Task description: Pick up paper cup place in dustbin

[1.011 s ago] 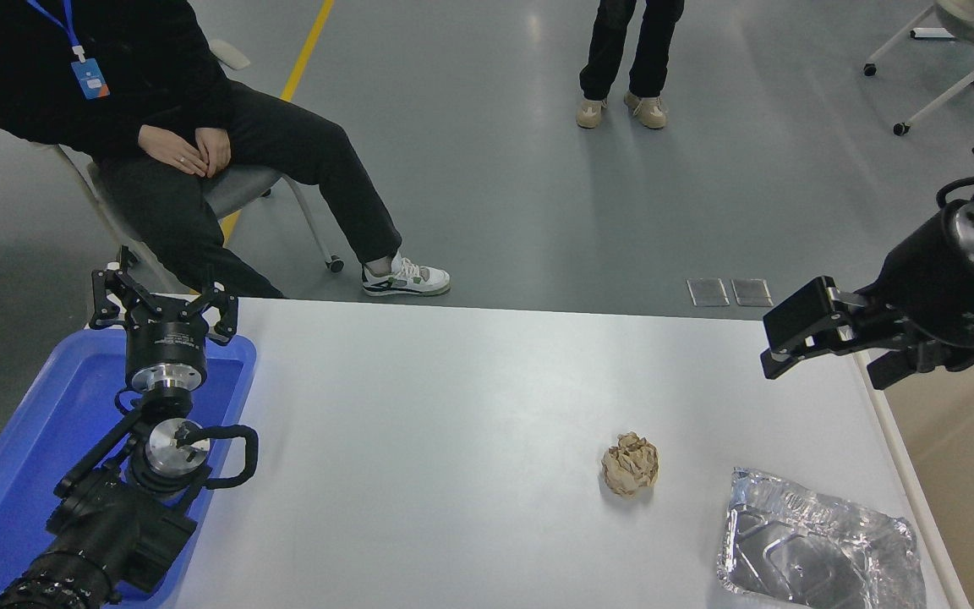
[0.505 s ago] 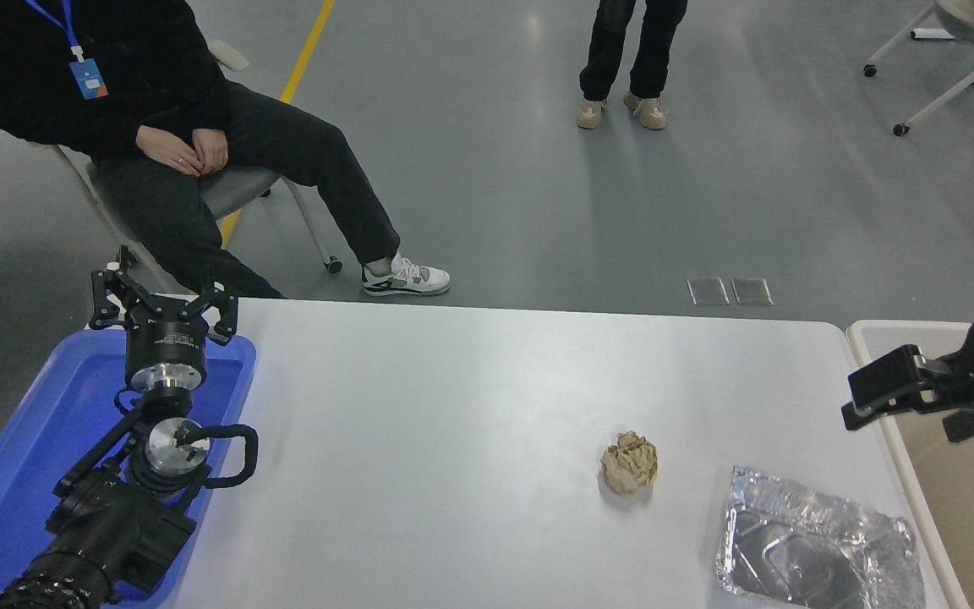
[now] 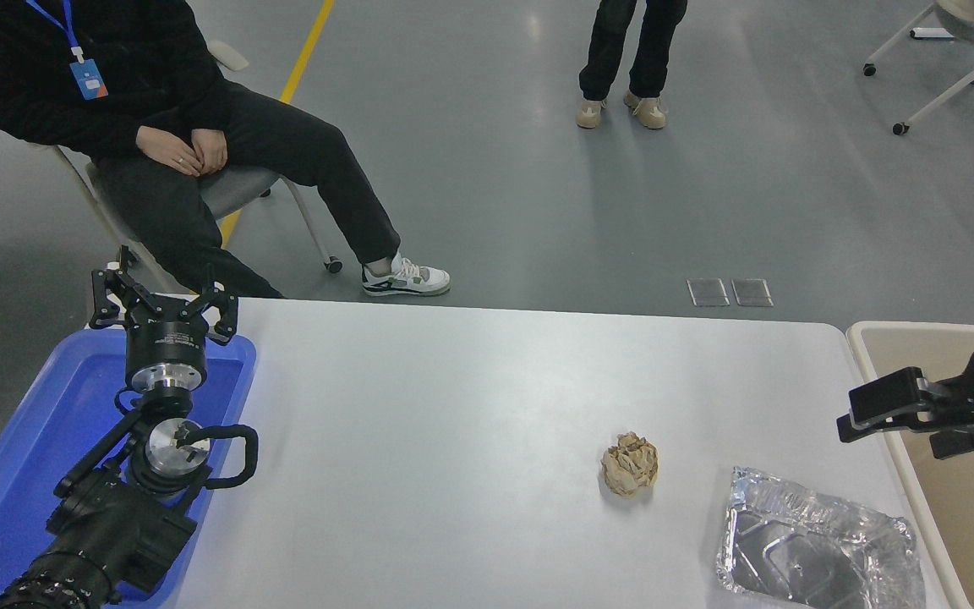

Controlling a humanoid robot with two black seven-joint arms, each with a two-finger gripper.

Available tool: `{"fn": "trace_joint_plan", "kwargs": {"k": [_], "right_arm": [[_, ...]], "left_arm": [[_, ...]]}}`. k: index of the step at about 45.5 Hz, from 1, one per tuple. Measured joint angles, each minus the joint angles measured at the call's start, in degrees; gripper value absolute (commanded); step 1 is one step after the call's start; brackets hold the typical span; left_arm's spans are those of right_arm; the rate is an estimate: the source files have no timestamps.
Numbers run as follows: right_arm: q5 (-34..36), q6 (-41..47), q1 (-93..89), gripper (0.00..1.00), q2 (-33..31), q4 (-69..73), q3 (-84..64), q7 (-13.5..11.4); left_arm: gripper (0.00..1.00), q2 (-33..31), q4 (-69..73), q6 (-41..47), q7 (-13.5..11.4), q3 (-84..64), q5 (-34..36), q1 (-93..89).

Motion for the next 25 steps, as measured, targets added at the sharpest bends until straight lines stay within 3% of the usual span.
{"fn": "trace_joint_plan", "kwargs": {"k": [25], "right_arm": [[8.8,4.8,8.6,1.0,15.7,0.1,0.9,0.0]], "left_arm": [[0.99,0.0,0.0,0.0,0.0,0.0,0.0,0.0]]}}
